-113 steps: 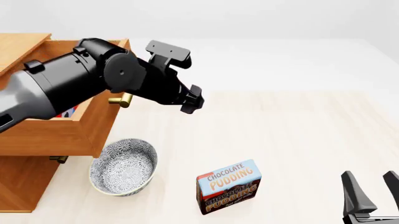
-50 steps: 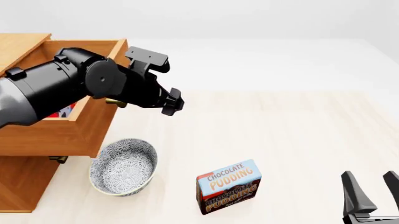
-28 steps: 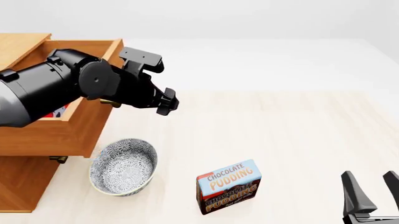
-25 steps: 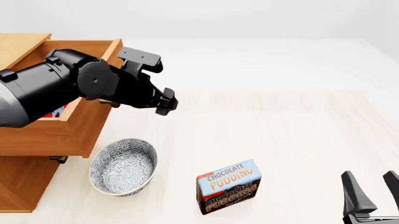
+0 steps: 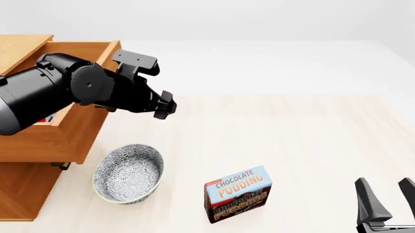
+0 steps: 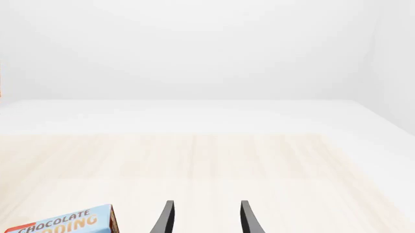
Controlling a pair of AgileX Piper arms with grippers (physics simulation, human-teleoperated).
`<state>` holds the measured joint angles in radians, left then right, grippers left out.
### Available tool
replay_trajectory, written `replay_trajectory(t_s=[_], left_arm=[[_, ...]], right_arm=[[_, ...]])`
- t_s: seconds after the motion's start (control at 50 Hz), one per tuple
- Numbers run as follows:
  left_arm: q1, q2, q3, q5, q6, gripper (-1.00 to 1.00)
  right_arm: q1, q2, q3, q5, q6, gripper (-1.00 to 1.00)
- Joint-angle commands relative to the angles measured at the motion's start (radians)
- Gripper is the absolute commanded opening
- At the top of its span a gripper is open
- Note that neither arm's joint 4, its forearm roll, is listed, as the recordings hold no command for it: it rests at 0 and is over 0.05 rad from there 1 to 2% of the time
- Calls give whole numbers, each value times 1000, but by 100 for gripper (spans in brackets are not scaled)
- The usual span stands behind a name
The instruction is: Put the butter at the back in the top drawer of the cabinet and close it.
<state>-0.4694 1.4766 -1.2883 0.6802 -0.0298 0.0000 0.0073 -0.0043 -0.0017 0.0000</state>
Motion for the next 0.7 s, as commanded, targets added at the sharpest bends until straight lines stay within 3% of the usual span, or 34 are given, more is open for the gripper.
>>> replay_trajectory(t_s=[0.02, 0.7], left_arm=[[26, -2, 17, -7, -5, 100], [114, -27, 52, -27, 5, 100]], right_arm=[[0, 0, 0, 0, 0, 100], [0, 0, 0, 0, 0, 100]])
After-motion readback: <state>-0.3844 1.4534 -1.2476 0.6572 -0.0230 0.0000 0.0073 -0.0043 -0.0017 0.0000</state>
